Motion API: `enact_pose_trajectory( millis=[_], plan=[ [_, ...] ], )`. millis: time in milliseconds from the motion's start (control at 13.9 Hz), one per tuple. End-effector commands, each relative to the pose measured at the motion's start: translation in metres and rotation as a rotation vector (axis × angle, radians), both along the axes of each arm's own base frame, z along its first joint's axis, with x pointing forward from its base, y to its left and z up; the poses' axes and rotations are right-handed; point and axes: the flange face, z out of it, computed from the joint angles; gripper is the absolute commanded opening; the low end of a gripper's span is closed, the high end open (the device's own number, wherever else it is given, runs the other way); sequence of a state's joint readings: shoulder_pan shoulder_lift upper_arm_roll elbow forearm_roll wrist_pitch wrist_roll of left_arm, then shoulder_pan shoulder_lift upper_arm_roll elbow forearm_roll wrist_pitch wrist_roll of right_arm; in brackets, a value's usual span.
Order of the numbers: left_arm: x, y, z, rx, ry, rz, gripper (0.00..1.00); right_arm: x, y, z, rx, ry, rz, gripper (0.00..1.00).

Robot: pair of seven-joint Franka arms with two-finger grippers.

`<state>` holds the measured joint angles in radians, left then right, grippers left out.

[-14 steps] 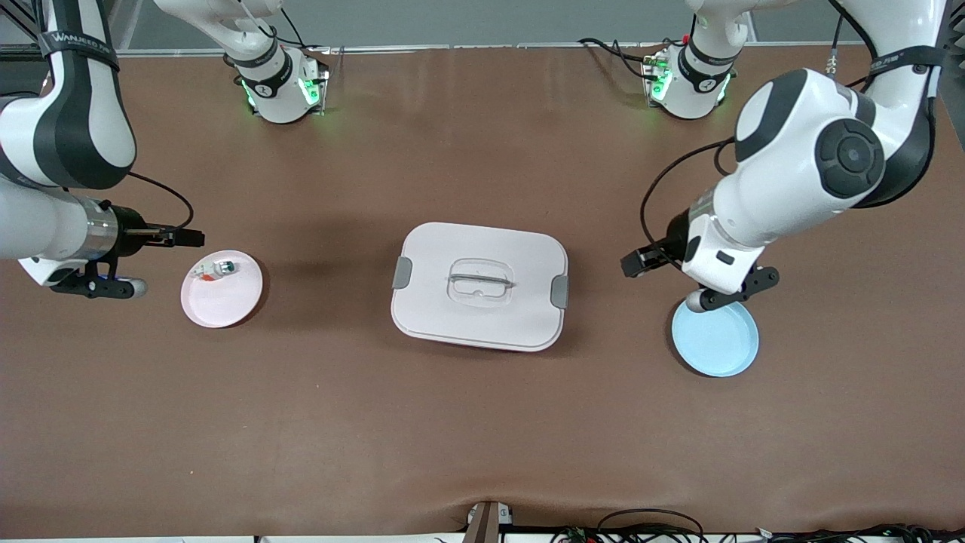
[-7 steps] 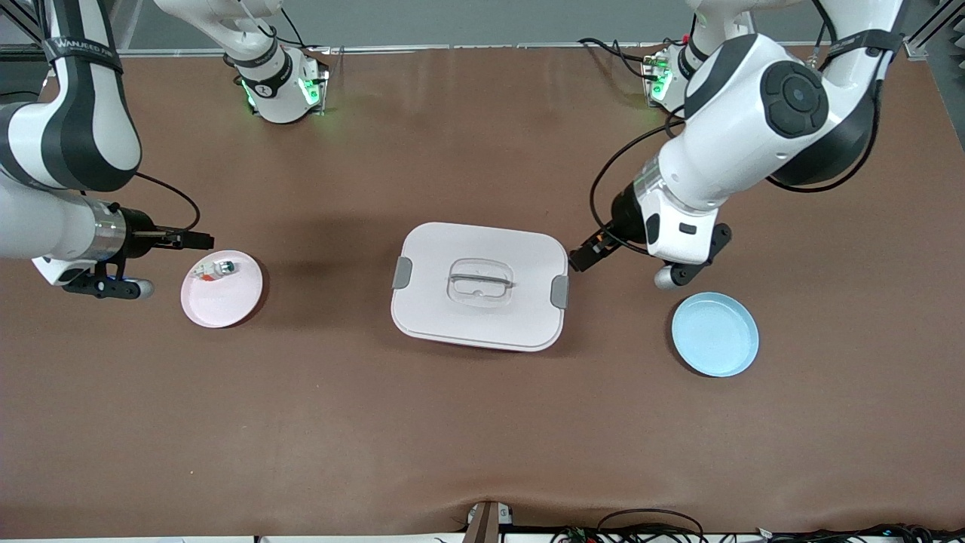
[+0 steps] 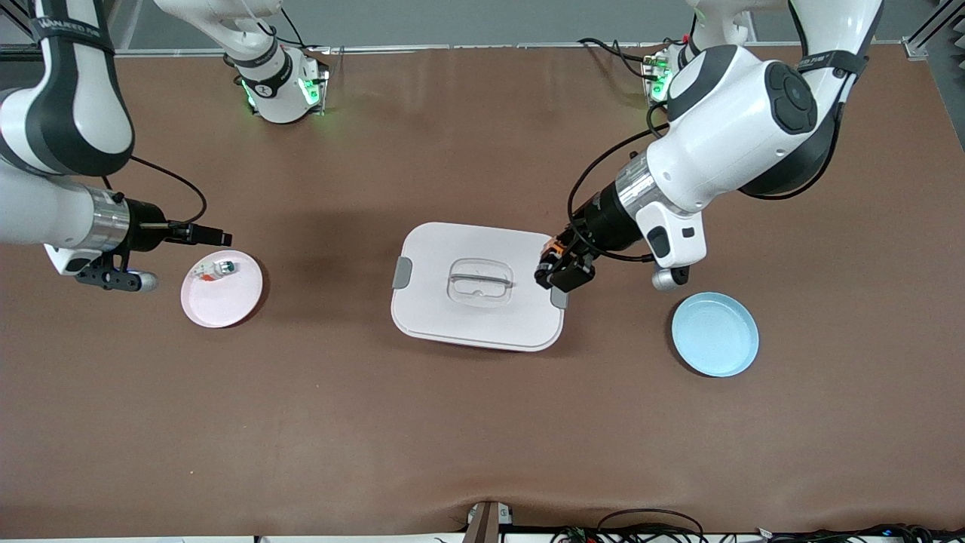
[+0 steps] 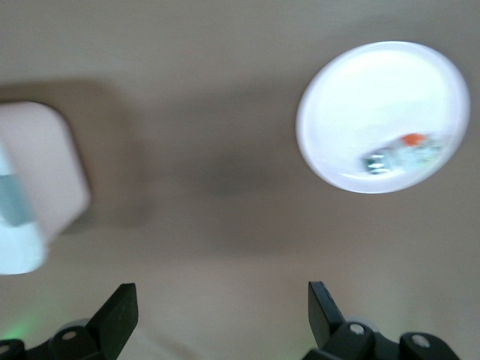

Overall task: Transfer orange switch to right arm and place
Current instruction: 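Lift the switch with the left gripper while the right gripper moves forward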

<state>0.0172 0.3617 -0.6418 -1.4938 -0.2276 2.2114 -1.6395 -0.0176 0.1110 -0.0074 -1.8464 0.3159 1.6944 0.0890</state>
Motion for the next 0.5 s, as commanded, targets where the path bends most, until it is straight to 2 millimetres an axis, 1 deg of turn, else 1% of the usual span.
enact_pose_trajectory(
  millis=[0, 72, 144, 216, 360, 432],
  plan=[
    [0.000, -0.022, 0.003, -0.078, 0.011, 0.069, 0.28, -0.007, 0.025, 0.019, 0.114, -0.041, -0.039, 1.00],
    [-0.001, -0.030, 0.002, -0.098, 0.010, 0.092, 0.28, -0.006, 0.038, 0.023, 0.132, -0.063, -0.037, 1.00],
    [-0.002, -0.037, 0.002, -0.116, 0.006, 0.108, 0.28, -0.005, 0.042, 0.023, 0.141, -0.073, -0.044, 1.00],
    [-0.005, -0.045, 0.000, -0.131, 0.008, 0.119, 0.28, -0.002, 0.052, 0.026, 0.168, -0.097, -0.053, 1.00],
    [-0.009, -0.057, 0.003, -0.165, 0.007, 0.152, 0.28, -0.006, 0.080, 0.034, 0.259, -0.150, -0.087, 1.00],
    [-0.012, -0.065, 0.007, -0.183, 0.007, 0.167, 0.28, -0.008, 0.093, 0.035, 0.274, -0.177, -0.093, 1.00]
  ],
)
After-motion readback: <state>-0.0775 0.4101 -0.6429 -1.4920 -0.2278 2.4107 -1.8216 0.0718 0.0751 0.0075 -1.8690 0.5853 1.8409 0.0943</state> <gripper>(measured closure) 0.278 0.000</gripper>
